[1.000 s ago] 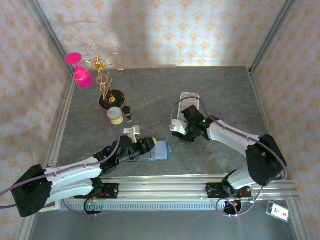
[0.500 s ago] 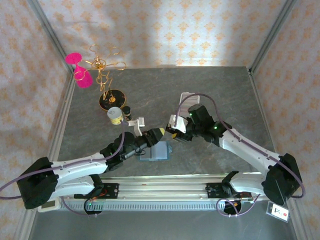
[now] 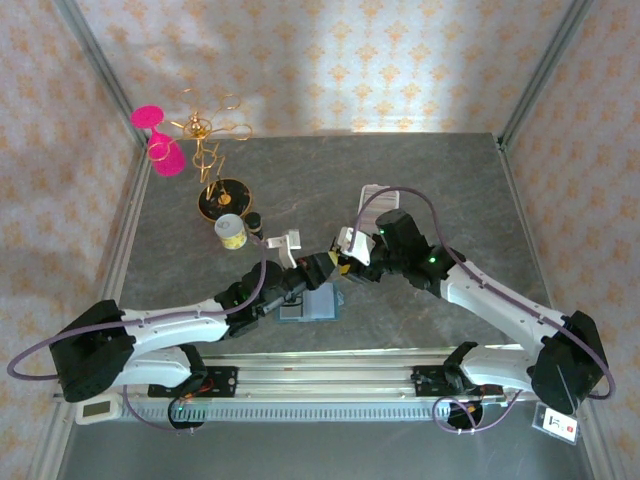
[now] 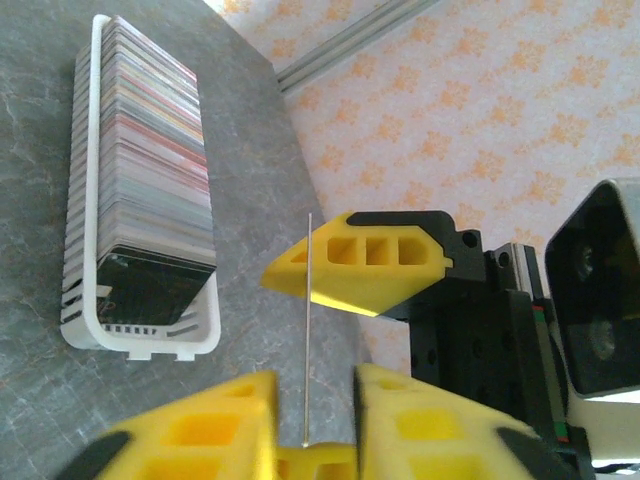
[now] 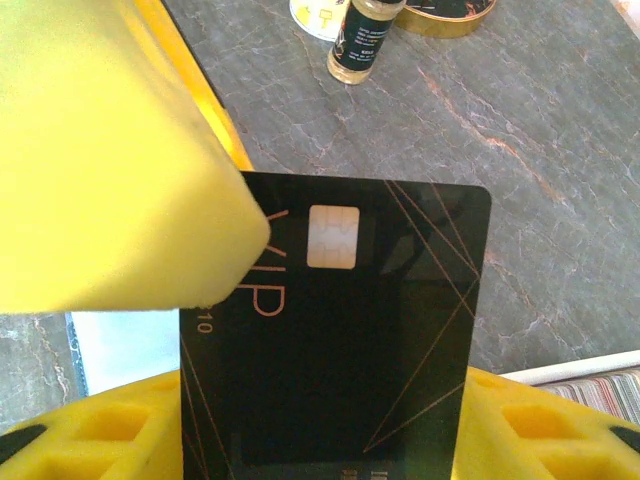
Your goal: Put the credit cards into the card holder
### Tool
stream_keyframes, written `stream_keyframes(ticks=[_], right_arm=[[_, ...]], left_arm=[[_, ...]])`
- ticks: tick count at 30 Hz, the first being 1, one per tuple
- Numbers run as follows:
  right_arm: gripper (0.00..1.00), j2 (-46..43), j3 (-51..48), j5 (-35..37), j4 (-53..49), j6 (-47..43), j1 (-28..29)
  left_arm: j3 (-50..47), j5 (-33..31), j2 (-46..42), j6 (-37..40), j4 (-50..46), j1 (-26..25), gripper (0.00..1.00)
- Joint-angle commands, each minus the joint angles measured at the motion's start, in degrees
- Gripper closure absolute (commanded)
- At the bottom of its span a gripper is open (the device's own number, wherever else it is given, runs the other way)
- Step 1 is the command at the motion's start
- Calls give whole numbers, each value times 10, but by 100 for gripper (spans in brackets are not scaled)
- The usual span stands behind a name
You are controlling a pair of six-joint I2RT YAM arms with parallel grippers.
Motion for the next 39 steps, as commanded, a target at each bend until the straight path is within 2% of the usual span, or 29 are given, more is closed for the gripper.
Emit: stream_keyframes(ticks=[1,3,6,8,9,12,14,15,20,23,26,28,31,36,39], right_arm=[[45,-17,3,9,20,15,5],[46,-20,4,5,23,18,5],[45,-23,3,-1,21,16,6],[42,-29,-1,1,21,16,6],[40,-31,-3,1,21,16,6],[24,-54,-17,-4,24,19,6],[4,-85,-34,-19,31,22,6],[0,-102,-42,-31,35,26,6],[0,-193,-69,-112,60,78,5],[4,-233,-79,-155,105,162,5],[9,-246,-75,-178,145,290,5],[13,-234,-54,-210,137,335,5],[22,-202,-16,-278,100,343,5],[28,-178,18,-295,64,318,5],[31,-182,20,-305,68,309,5]], left_arm=[[25,-16,8,12,1,-4,83],[29,-13,12,10,1,-4,89],[33,-7,12,1,4,-4,93],[32,4,7,-4,12,-4,100],[32,8,2,-3,11,-4,100],[34,7,-22,18,-17,-2,100],[37,6,-50,50,-58,5,100],[36,11,-62,73,-72,8,100],[50,71,-124,226,-194,34,100],[57,99,-171,319,-239,35,100],[61,138,-218,375,-251,35,100],[59,165,-247,395,-242,35,100],[69,209,-267,412,-242,35,100],[97,289,-263,434,-264,35,100],[110,300,-257,442,-280,34,100]])
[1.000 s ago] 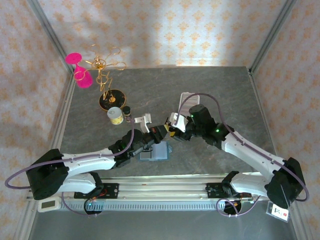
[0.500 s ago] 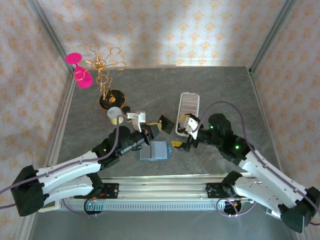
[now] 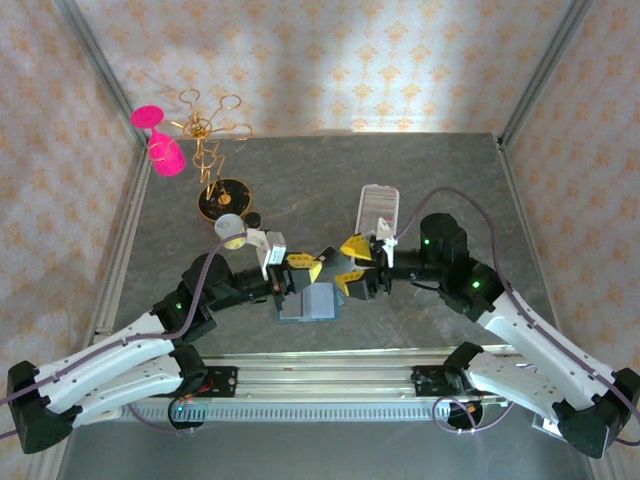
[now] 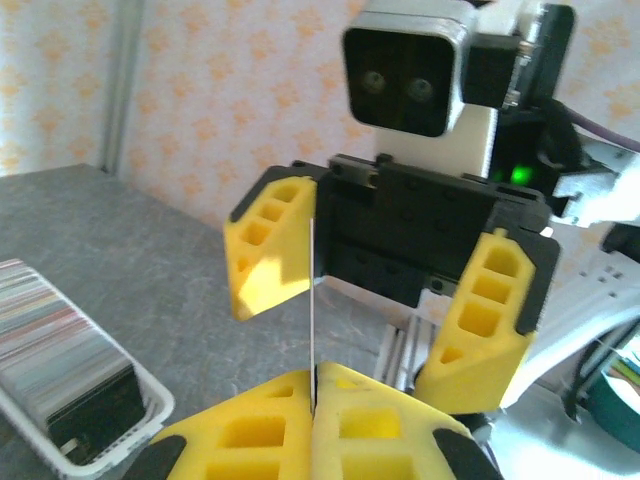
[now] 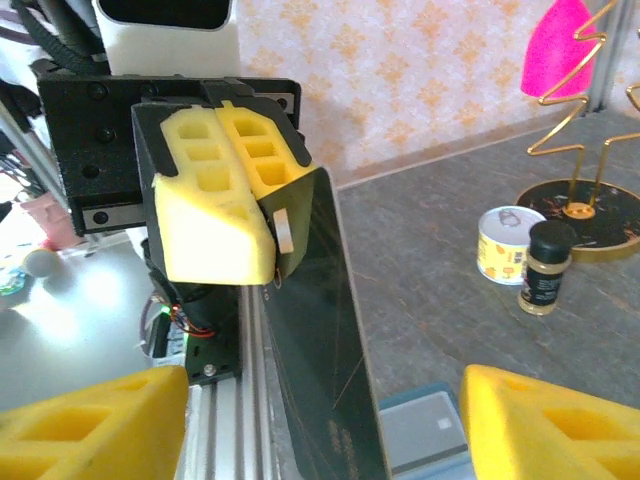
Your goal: Put the credit cards into the card holder
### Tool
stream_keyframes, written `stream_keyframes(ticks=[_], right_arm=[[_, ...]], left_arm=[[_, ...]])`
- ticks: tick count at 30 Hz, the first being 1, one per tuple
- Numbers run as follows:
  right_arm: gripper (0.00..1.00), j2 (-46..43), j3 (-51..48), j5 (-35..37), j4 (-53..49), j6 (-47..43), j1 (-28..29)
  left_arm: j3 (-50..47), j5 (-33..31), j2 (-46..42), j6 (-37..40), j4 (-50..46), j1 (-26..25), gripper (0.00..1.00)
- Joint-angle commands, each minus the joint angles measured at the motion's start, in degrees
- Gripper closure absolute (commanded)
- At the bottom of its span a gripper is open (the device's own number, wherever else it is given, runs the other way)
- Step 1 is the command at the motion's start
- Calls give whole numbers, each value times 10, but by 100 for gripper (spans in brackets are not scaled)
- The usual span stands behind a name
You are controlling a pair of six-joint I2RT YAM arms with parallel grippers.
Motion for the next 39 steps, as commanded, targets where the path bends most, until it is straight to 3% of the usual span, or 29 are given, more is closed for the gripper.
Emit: stream_keyframes(ticks=[1,6,9,19,26,27,30,31,35,39], right_arm=[[35,-7,22,-38,-8,-3,3],[57,-3,34,-61,-29,-15,3],[61,1,46,-58,-53,-28,3],[88,21,63,-81,-76,-37,3],[100,9,55,-75,-76,-29,3],[100,8,49,-74,-66,-17,3],[100,5,21,-59,-33,32,3],[100,5,8,-47,-17,57,3],[100,6,-60,24,73,202,4],[100,11,-144,122,193,402,19]], left_arm=[[26,48,3,33,-24,0,100],[39,43,6,44,-46,0,100],[44,54,6,48,-52,0,100],[52,64,6,44,-57,0,100],[53,31,0,47,-80,0,100],[53,16,-2,43,-85,0,93],[42,-49,-14,19,-97,0,56],[35,-74,-22,9,-108,1,48],[-6,-227,-59,-65,-155,1,38],[-59,-348,-80,-186,-232,2,41]])
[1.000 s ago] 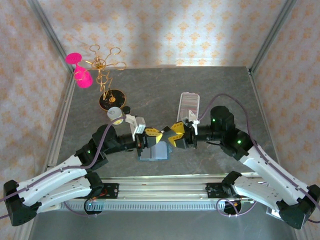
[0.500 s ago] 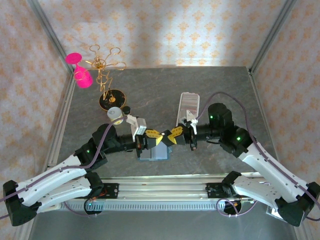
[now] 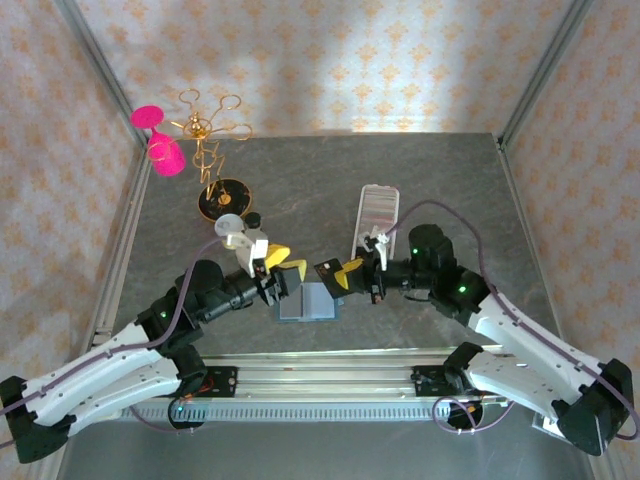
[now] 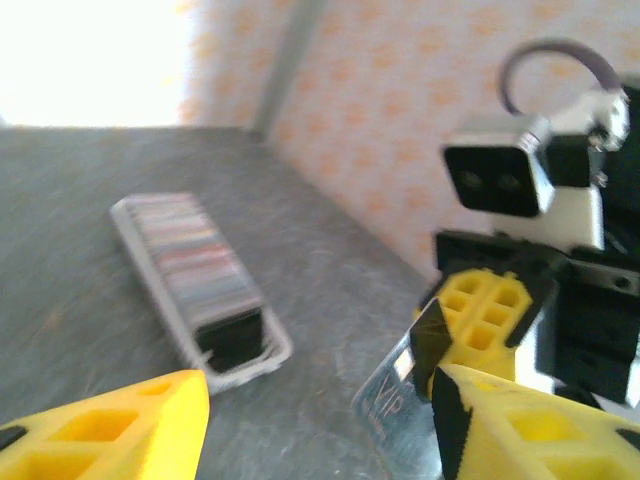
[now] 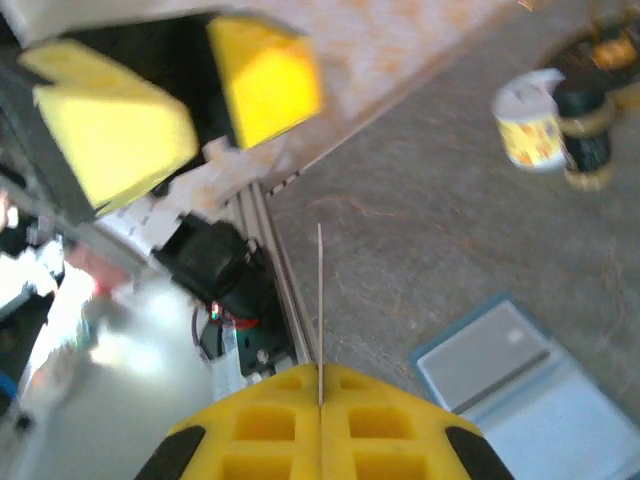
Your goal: Put the credit cards into the card holder
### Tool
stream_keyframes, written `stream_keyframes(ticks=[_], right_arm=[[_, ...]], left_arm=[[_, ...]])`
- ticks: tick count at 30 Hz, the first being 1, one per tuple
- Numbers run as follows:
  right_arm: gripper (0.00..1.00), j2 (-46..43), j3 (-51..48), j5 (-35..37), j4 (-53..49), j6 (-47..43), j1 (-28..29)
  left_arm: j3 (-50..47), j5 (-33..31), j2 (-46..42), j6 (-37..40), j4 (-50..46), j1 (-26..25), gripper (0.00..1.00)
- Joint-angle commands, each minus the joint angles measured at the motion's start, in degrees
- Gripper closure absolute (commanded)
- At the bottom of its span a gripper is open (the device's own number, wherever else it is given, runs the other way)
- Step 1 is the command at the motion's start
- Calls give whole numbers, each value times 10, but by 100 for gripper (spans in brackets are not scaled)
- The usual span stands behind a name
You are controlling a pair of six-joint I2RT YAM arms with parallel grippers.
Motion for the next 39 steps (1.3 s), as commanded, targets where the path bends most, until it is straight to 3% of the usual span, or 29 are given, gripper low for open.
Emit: stream_keyframes(ticks=[1,6,13,19,22,24,29,39], right_arm=[[100,2,-52,118,132,211,23],[100,50,-92,265,161,346,105],[100,165,-93,399,204,440,179],[100,279,-66,431,228,445,196],[100,317,-57,438,243,442,198],[100,331,-54,442,256,442,199],[100,347,-54,439,283,444,199],[100,379,-56,423,302,449,199]], left_arm=[[-42,-131,-2,-132,-98,3,41],[-117,-79,12,-207,-76,3,41],[-172,-106,27,-236,-60,5,41],[-210,-71,51,-246,11,19,43],[-226,-53,63,-251,37,37,51],[-232,-36,76,-254,47,55,56],[-244,-4,110,-261,86,70,56],[-250,0,152,-269,107,70,61]])
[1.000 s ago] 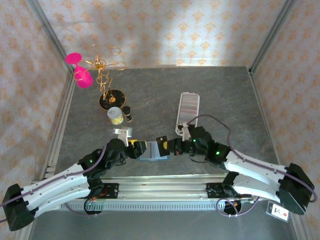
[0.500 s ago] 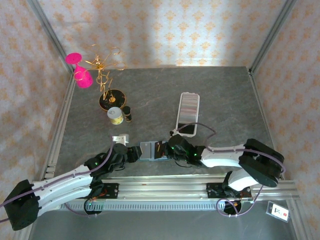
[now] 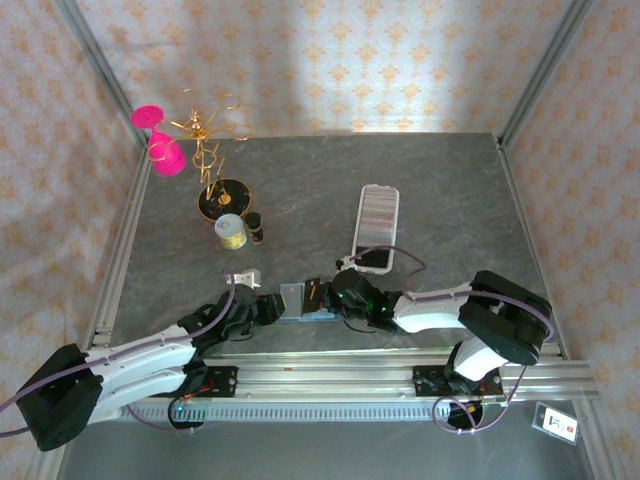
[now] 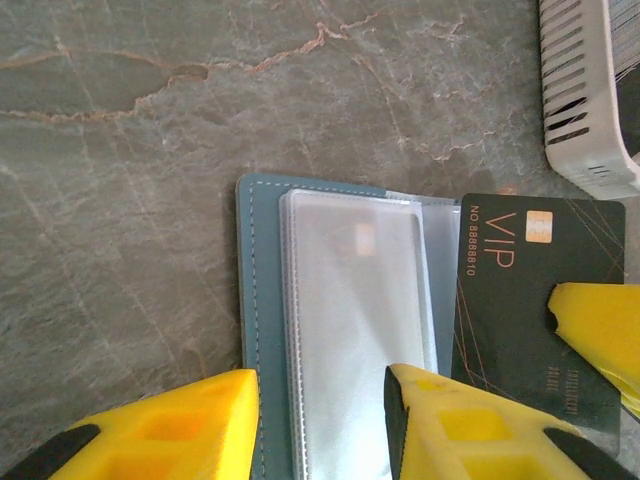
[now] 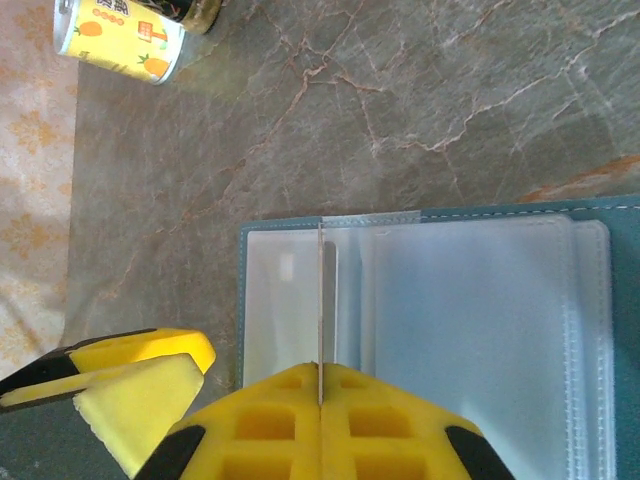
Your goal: Put the credit cards into the card holder
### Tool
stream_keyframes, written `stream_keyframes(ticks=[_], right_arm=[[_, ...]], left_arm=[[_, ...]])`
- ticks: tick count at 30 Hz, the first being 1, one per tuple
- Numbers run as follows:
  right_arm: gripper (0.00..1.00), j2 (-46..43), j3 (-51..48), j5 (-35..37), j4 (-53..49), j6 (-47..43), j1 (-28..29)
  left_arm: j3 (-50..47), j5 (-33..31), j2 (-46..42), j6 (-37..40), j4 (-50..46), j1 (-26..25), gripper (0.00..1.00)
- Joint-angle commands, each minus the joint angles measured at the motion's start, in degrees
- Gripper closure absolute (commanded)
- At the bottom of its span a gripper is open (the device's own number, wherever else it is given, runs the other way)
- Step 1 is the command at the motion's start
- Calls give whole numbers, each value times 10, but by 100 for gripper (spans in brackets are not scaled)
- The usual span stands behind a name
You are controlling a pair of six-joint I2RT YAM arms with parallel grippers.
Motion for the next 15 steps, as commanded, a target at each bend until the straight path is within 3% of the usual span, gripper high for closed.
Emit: stream_keyframes(ticks=[1,15], right_arm=[[100,14,13,6,20,10,3],[100,18,5,-1,27,22,5]], left_arm=[[-8,1,5,-8,19,5,61],[-27,12,34,-17,50,5,70]])
